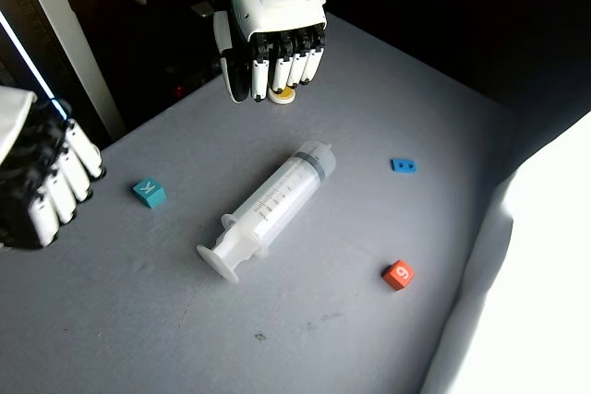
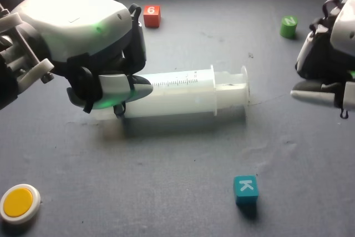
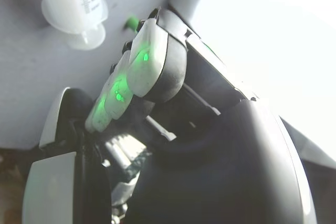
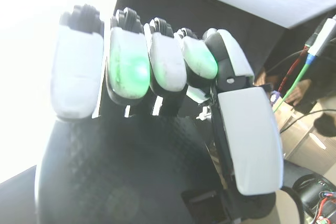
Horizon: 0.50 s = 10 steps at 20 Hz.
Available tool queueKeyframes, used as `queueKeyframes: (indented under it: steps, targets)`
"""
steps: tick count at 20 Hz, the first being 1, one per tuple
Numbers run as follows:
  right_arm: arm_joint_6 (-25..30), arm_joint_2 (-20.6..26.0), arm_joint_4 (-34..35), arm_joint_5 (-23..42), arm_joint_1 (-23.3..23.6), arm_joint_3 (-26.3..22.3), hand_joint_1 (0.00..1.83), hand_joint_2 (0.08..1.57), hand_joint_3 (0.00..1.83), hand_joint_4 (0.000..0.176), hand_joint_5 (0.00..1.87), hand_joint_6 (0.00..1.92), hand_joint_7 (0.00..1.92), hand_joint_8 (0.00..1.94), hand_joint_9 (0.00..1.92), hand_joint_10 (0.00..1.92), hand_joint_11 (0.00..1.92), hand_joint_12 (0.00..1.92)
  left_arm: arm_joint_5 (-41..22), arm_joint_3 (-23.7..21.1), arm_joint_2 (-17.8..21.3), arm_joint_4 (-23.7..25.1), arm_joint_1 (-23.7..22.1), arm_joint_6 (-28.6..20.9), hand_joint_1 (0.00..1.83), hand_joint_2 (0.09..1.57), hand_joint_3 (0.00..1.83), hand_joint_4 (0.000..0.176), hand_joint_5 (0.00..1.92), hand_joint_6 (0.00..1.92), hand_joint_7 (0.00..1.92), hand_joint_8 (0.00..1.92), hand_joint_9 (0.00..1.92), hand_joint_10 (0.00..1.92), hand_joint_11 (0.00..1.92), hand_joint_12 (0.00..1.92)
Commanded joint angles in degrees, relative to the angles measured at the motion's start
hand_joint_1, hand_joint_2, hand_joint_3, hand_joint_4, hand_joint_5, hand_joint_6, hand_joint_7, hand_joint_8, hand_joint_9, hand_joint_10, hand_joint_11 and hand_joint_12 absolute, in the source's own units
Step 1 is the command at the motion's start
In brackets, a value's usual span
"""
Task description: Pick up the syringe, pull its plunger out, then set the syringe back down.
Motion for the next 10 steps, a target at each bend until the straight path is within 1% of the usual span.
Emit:
queueKeyframes:
  steps: [1, 3, 4, 6, 7, 9, 10]
  targets:
    - [0.2, 0.1, 0.6, 6.6, 0.5, 0.1, 0.19, 1.13, 0.13, 0.000, 0.02, 0.07, 0.04, 0.05, 0.01, 0.04, 0.00, 0.00, -3.3, 0.2, -0.1, 1.8, -0.8, 0.4, 0.00, 1.10, 0.13, 0.000, 0.02, 0.03, 0.01, 0.04, 0.00, 0.01, 0.00, 0.01]
    - [0.0, 0.0, 0.6, 6.6, 0.4, 0.1, 0.19, 1.13, 0.13, 0.000, 0.02, 0.07, 0.04, 0.05, 0.01, 0.04, 0.00, 0.00, -3.3, 0.1, -0.1, 1.5, -0.8, 0.4, 0.00, 1.10, 0.13, 0.000, 0.02, 0.03, 0.01, 0.04, 0.00, 0.01, 0.00, 0.01]
    - [-0.3, 0.0, 0.7, 6.6, 0.3, 0.1, 0.12, 1.20, 0.03, 0.000, 0.03, 0.01, 0.04, 0.00, 0.00, 0.01, 0.00, 0.00, -3.4, 0.1, -0.1, 1.1, -0.8, 0.4, 0.00, 1.15, 0.03, 0.000, 0.03, 0.01, 0.03, 0.01, 0.00, 0.00, 0.00, 0.00]
    - [-0.9, -0.1, 1.2, 7.1, 0.0, 0.0, 0.07, 1.22, 0.02, 0.000, 0.01, 0.00, 0.02, 0.00, 0.00, 0.00, 0.00, 0.00, -3.4, 0.1, -0.1, 1.0, -0.8, 0.4, 0.00, 1.16, 0.02, 0.000, 0.05, 0.01, 0.06, 0.02, 0.02, 0.01, 0.00, 0.00]
    - [-2.0, -0.1, 2.4, 7.5, -0.2, 0.0, 0.10, 1.22, 0.01, 0.000, 0.03, 0.01, 0.05, 0.01, 0.01, 0.00, 0.00, 0.00, -3.4, 0.1, -0.1, 1.0, -0.8, 0.4, 0.00, 1.17, 0.02, 0.000, 0.05, 0.01, 0.05, 0.01, 0.01, 0.00, 0.00, 0.00]
    - [-6.8, -0.5, 7.9, 8.4, -0.4, 0.0, 0.11, 1.22, 0.01, 0.000, 0.03, 0.01, 0.05, 0.00, 0.00, 0.00, 0.00, 0.00, -3.4, 0.2, -0.1, 1.0, -0.8, 0.6, 0.00, 1.17, 0.02, 0.000, 0.05, 0.01, 0.05, 0.01, 0.02, 0.00, 0.00, 0.00]
    - [-8.0, -0.6, 9.8, 8.6, -0.5, 0.0, 0.10, 1.22, 0.01, 0.000, 0.04, 0.01, 0.05, 0.01, 0.01, 0.00, 0.00, 0.00, -3.4, 0.2, -0.1, 1.0, -0.8, 0.6, 0.00, 1.17, 0.02, 0.000, 0.05, 0.01, 0.06, 0.01, 0.03, 0.01, 0.00, 0.00]
